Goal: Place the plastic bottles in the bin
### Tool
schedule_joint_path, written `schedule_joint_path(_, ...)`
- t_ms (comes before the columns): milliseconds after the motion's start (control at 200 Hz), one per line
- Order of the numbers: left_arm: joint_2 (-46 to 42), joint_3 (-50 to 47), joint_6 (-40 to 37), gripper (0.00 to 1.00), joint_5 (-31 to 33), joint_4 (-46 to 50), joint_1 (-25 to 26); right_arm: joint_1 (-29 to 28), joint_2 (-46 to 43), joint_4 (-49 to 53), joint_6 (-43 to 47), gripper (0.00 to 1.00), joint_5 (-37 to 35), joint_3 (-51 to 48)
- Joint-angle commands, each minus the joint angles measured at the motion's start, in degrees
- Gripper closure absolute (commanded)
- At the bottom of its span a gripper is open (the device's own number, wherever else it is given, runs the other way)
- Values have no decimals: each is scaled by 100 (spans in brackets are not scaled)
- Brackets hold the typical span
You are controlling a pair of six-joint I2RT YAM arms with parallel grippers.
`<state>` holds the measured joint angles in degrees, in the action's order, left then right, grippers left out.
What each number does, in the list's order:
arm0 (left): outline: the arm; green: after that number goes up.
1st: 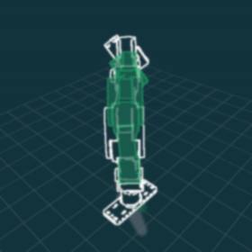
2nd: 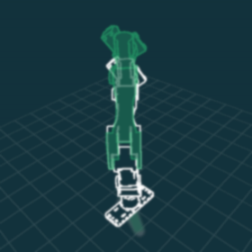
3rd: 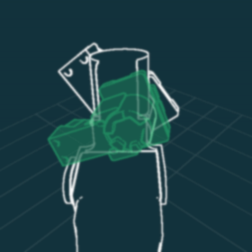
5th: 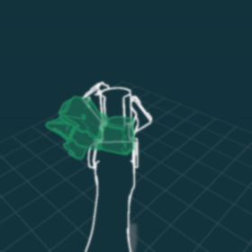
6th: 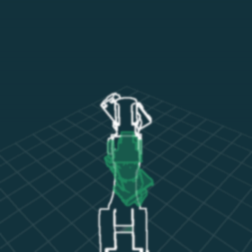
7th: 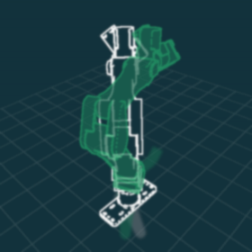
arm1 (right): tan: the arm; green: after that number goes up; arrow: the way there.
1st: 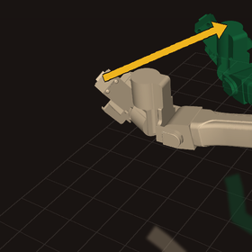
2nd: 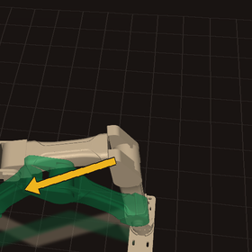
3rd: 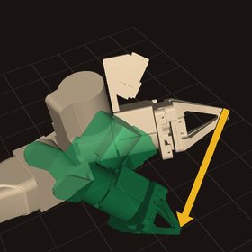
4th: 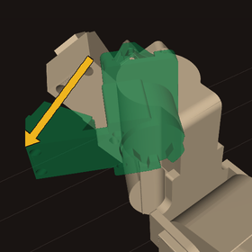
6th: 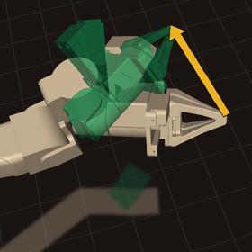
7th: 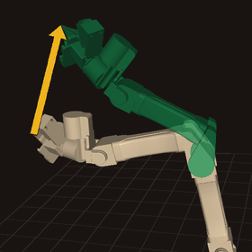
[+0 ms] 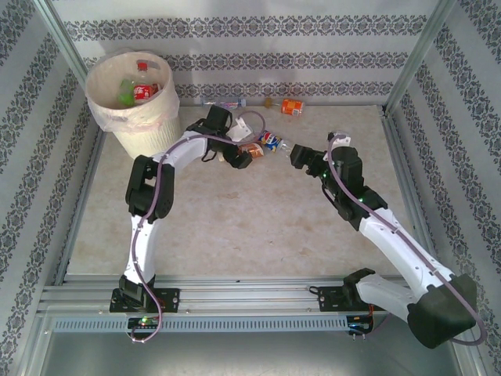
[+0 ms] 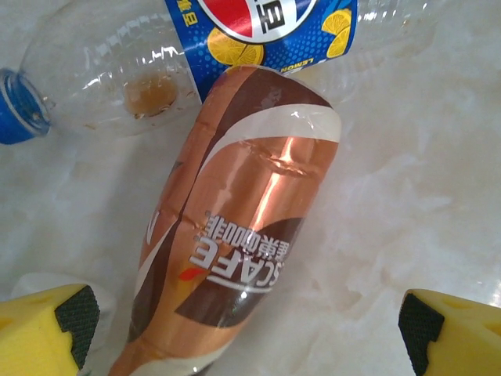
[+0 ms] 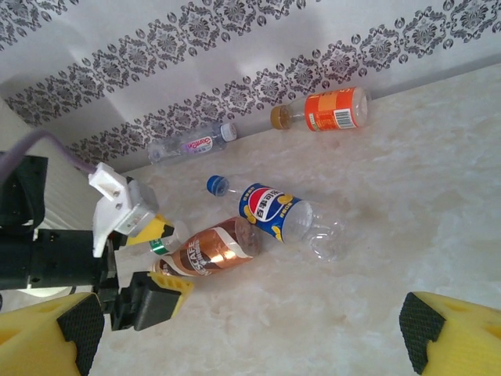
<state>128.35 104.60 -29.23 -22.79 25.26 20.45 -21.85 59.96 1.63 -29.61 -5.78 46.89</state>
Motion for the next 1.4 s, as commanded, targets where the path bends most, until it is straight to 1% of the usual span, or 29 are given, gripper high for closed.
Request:
schedule_joint_path(0,307,315,-632,0,527,-425,212,72,-172,135,148,2,-201,-102)
schedule_joint_path(165,728,639,-896,0,938,-668,361,75,-342,243,175,2,-265,-136)
schedule_joint_path(315,954,780,-1129,6,1361,-744,472,75,-511,314,196,2,-375,-180)
schedule_joint_path(385,939,749,-1071,8,1542,-662,521,74,-596,377,209,2,-414,-172)
schedule_joint_path(430,884,662,-971,13,1604,-634,523,74,-661,407,218,2,-433,-188)
schedule_joint_path(495,738,409,-866,25,1714,-756,527,75,-734,414,228,2,-471,-223)
schedule_joint_path(520,670,293,-814,28,1741,-826,524,76,-756,413,230,2,-483,-248)
schedule_joint_path(605,392,-111,-640,30,1703,-1085,522,84,-823,346,235,2,-477,-302)
schedule_joint_path(655,231,-316,-494,31,1673,-1228,523,83,-842,339,241,2,-459,-312)
schedule_joint_path(889,-343,-905,216,41,1568,-1561,513,61,-794,194,231,2,-240,-322)
schedule_joint_path(984,-693,-1195,677,44,1582,-1705,504,-39,-844,-132,196,2,-239,-410)
schedule_joint_path(1129,-1598,-1896,1635,45,1531,-2241,488,-252,-772,-581,327,2,-372,-481)
schedule_joint_path(1244,-2103,-2046,2234,45,1326,-2193,384,-411,-596,-696,469,2,-521,-384)
schedule_joint_path(1394,-2710,-2250,2901,47,1360,-2251,171,-539,-427,-936,556,2,-485,-313)
